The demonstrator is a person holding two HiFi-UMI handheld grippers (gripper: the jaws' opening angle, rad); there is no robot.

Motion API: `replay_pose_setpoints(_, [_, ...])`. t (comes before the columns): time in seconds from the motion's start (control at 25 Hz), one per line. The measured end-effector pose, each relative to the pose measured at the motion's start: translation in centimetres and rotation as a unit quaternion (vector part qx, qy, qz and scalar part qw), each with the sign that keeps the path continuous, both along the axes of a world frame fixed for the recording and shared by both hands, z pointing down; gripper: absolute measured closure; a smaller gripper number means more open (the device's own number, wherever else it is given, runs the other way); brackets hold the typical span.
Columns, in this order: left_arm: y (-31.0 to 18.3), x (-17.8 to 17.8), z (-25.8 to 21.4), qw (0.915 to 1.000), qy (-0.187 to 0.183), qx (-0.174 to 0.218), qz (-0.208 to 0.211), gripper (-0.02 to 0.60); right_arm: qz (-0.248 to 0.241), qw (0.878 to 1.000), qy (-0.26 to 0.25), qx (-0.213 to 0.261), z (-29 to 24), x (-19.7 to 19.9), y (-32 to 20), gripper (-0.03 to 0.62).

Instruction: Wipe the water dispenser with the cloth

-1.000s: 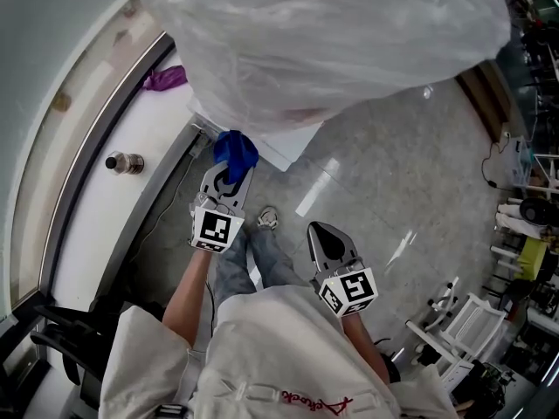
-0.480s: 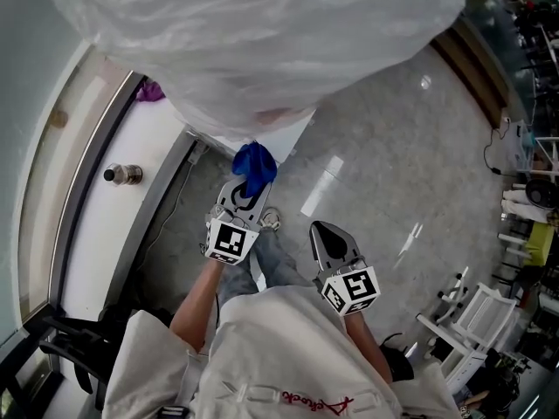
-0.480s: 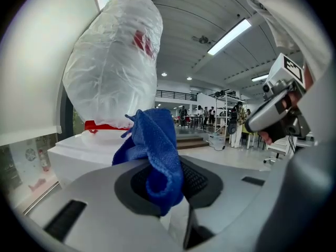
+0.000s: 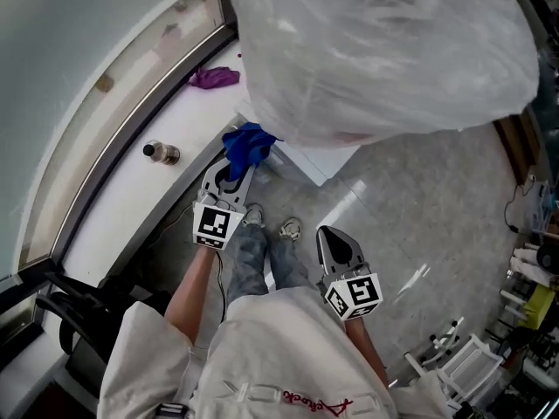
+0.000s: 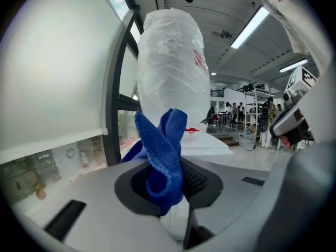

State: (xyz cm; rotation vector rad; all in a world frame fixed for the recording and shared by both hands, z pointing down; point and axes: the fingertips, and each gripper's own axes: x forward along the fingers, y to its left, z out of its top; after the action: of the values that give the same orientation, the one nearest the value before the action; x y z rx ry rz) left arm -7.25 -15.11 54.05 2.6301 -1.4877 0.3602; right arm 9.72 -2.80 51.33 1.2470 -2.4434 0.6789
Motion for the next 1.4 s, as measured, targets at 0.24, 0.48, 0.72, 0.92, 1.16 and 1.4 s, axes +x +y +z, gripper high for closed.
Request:
replay_pose_setpoints(0.24, [-2.6,-6.0,0.3,0.9983,-0.003,-0.001,-0.058,0.495,-0.024,1.0,0.001,0.003,-0.2,-2.5,-1.8,0.579])
replay_pose_setpoints(0.48, [-5.3,-7.0,1.3,0.9985,-0.012,-0.005,-0.053,0.495,0.002,1.0,0.01,0.002,-0.3,-1.4,-2.2,0.579])
replay_pose_setpoints(0.72, [-6.0,-2.6,2.3,0.9998,-0.009,-0.013,-0.006,0.495,0.042,0.999,0.017,-0.004,0.0,1.2,-1.1,0.579])
replay_pose_setpoints(0.92, [-3.2,2.4,1.2,0.9991,-0.001,-0.008,0.041,0.495,0.067,0.998,0.013,0.001,-0.3,2.7,-0.2,0.579])
replay_pose_setpoints(1.16, [1.1,8.5,0.2,0.9946,0.019,-0.01,0.102,0.495,0.084,0.996,0.005,0.007,-0.3,3.5,1.0,0.579])
replay_pose_setpoints(1.4, [2.8,12.9,-0.2,0.9901,0.037,-0.012,0.135,0.495,0.107,0.994,0.007,0.009,-0.5,5.6,2.7,0.579])
